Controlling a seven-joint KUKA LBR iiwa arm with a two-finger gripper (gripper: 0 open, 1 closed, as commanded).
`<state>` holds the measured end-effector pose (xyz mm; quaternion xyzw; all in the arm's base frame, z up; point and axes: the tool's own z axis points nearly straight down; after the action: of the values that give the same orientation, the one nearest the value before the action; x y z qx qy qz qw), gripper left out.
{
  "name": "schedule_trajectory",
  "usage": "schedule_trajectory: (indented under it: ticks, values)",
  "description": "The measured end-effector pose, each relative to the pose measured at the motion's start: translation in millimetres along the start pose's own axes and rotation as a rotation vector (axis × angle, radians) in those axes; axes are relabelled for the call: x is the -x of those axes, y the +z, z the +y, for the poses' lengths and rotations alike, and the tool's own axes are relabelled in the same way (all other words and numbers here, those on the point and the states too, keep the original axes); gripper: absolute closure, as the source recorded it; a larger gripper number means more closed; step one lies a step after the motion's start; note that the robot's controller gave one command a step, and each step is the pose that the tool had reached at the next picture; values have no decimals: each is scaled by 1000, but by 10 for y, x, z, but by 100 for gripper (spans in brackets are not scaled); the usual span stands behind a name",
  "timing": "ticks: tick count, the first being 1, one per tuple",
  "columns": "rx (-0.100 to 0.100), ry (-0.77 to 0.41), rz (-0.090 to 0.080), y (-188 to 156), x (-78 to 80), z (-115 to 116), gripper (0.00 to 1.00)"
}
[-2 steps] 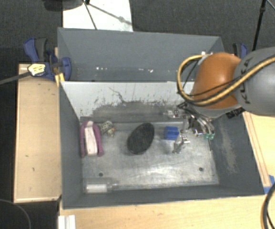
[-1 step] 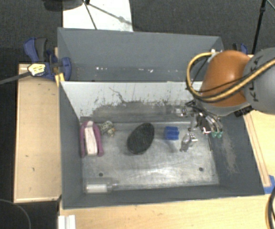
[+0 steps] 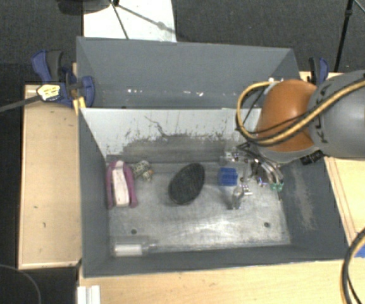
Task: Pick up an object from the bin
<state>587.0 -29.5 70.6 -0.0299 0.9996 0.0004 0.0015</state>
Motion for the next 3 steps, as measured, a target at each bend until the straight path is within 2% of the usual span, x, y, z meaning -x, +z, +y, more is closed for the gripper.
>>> schedule_trajectory:
  ticks: [1, 2, 3]
  values:
    - [-1, -1, -1, -15, 11, -4, 0]
    - [-1, -1, -1, -30, 19, -9, 100]
    - [-1, -1, -4, -266, 38, -10, 100]
